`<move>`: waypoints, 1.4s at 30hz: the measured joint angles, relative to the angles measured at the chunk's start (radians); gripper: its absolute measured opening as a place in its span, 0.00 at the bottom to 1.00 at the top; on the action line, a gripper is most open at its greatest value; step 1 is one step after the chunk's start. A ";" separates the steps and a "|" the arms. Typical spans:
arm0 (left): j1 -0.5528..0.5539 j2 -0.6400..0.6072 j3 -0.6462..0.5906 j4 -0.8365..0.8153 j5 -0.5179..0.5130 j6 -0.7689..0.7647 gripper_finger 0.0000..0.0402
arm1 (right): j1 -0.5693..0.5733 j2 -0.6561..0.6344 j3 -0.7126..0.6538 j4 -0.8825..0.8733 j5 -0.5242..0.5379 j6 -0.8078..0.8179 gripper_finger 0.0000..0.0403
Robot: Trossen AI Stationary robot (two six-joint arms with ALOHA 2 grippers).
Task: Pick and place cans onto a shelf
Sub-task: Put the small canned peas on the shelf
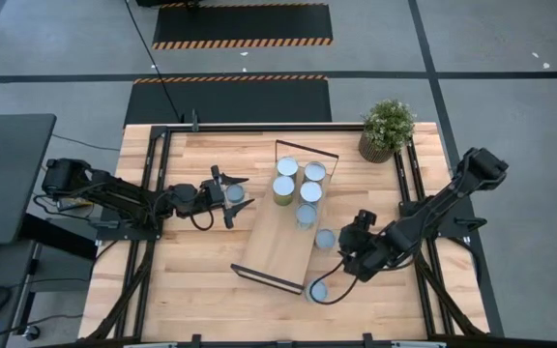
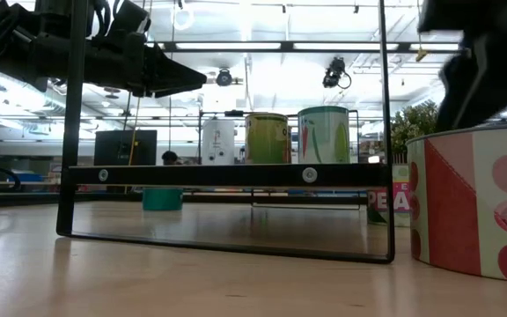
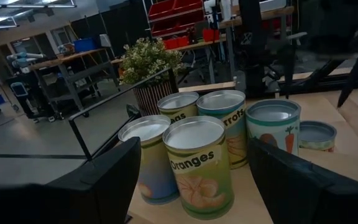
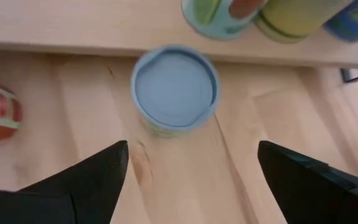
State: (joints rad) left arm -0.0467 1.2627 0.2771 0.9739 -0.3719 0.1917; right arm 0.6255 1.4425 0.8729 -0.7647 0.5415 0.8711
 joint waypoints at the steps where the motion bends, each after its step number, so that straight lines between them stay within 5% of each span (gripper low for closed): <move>1: 0.000 0.000 0.000 0.000 0.000 0.002 0.74 | 0.000 -0.005 -0.036 0.043 0.007 -0.008 0.91; 9: 0.000 0.000 0.000 0.001 0.000 0.002 0.74 | -0.029 0.008 -0.241 0.388 0.011 -0.079 0.98; 18: 0.000 0.000 0.000 -0.002 0.000 -0.003 0.74 | -0.084 0.092 -0.286 0.642 0.037 -0.213 0.99; 29: 0.000 0.000 0.000 -0.008 0.000 -0.003 0.74 | -0.132 0.129 -0.286 0.727 0.037 -0.269 0.97; 42: 0.000 0.000 0.000 -0.009 0.000 -0.003 0.74 | -0.142 0.101 -0.184 0.544 -0.065 -0.263 0.73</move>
State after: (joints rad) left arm -0.0467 1.2625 0.2771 0.9653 -0.3719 0.1887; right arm 0.4830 1.5434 0.6885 -0.2207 0.4761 0.6078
